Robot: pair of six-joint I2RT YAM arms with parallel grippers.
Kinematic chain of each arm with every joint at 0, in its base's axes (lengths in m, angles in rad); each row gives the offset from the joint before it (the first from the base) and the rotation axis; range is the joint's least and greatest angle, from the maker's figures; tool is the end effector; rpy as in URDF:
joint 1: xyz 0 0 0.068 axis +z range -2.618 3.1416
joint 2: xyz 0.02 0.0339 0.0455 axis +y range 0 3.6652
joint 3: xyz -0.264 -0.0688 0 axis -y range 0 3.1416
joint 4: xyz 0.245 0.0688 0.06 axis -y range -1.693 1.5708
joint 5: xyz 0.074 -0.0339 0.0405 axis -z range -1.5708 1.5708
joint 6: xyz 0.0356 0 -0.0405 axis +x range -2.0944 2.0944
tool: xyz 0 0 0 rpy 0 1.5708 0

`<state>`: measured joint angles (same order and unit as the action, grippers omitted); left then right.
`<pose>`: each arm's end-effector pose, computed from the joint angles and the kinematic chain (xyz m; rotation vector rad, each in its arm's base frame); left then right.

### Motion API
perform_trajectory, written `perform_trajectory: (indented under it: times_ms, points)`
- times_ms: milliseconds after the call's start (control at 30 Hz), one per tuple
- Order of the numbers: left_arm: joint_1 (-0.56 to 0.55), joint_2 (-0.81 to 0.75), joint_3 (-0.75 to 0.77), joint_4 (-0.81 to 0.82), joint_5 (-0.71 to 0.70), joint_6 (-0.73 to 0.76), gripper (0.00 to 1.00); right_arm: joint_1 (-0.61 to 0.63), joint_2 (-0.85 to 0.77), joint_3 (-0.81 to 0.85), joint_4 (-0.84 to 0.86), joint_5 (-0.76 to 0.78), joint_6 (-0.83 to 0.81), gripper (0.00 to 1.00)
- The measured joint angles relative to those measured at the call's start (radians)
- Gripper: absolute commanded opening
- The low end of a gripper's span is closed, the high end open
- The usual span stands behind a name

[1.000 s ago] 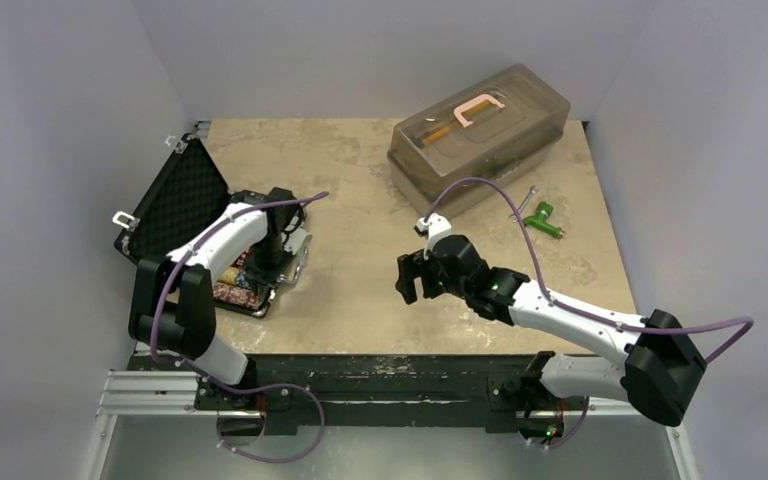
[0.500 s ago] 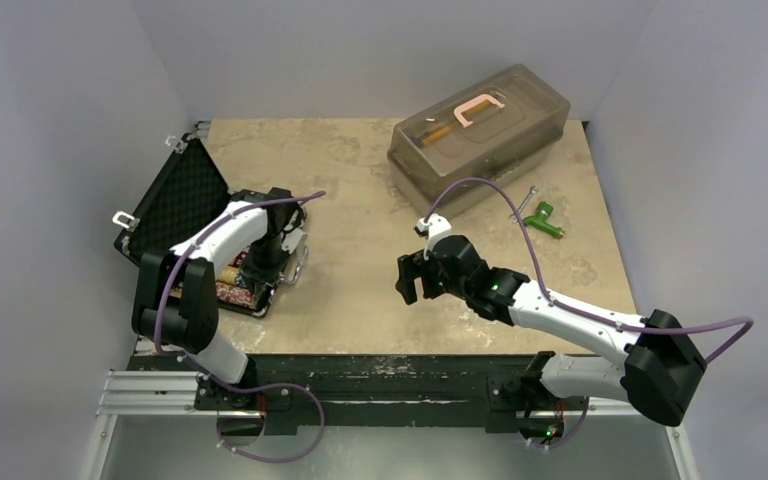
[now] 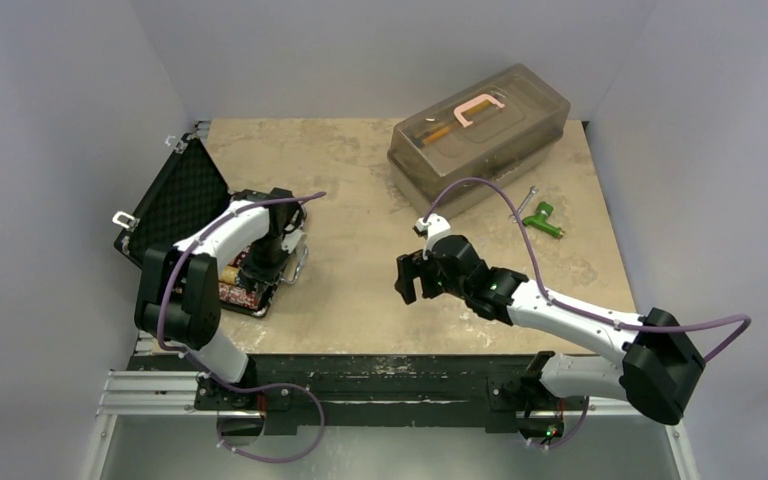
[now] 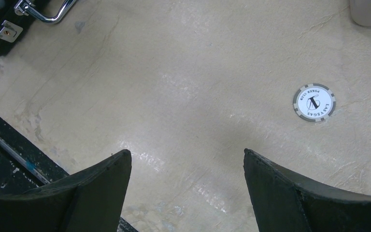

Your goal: Pack up texas hold em set

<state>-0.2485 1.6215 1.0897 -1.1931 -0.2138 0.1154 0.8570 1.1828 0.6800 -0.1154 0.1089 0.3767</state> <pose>0.2522 -0.0562 0.1971 -0.5643 -2.9303 -0.3348 0.1685 0.1886 0.2290 -0.4723 2.1940 0.5698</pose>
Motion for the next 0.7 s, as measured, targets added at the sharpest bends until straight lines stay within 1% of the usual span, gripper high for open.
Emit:
perform_trajectory:
  times_ms: [200, 267, 367, 400, 467, 533, 567, 633, 700]
  points:
    - [0.0, -0.015, 0.003, 0.008, -0.033, -0.003, 0.3, 0.0, 0.015, 0.0, 0.006, 0.0, 0.0, 0.83]
    - [0.0, -0.054, 0.004, 0.017, -0.034, -0.012, 0.33, 0.0, 0.019, 0.0, 0.005, 0.002, 0.001, 0.83]
    - [-0.006, -0.168, 0.018, 0.045, -0.043, -0.042, 0.34, 0.0, 0.022, -0.002, 0.005, 0.012, 0.005, 0.84]
    - [-0.013, -0.237, 0.026, 0.079, -0.05, -0.058, 0.38, 0.0, 0.022, -0.002, 0.005, 0.023, 0.007, 0.84]
    - [-0.031, -0.369, 0.038, 0.161, -0.052, -0.095, 0.52, 0.0, 0.022, -0.002, 0.004, 0.049, 0.013, 0.85]
    - [-0.047, -0.519, 0.035, 0.293, -0.043, -0.154, 0.68, 0.0, 0.023, -0.002, 0.003, 0.09, 0.021, 0.87]
    - [-0.049, -0.59, 0.024, 0.371, -0.037, -0.188, 0.75, 0.0, 0.027, -0.002, 0.001, 0.114, 0.027, 0.87]
    - [-0.048, -0.702, -0.018, 0.529, -0.029, -0.273, 0.84, -0.002, 0.039, -0.002, -0.007, 0.163, 0.04, 0.92]
    - [-0.047, -0.762, -0.066, 0.673, -0.026, -0.351, 0.92, -0.011, 0.054, -0.001, -0.031, 0.206, 0.055, 0.96]
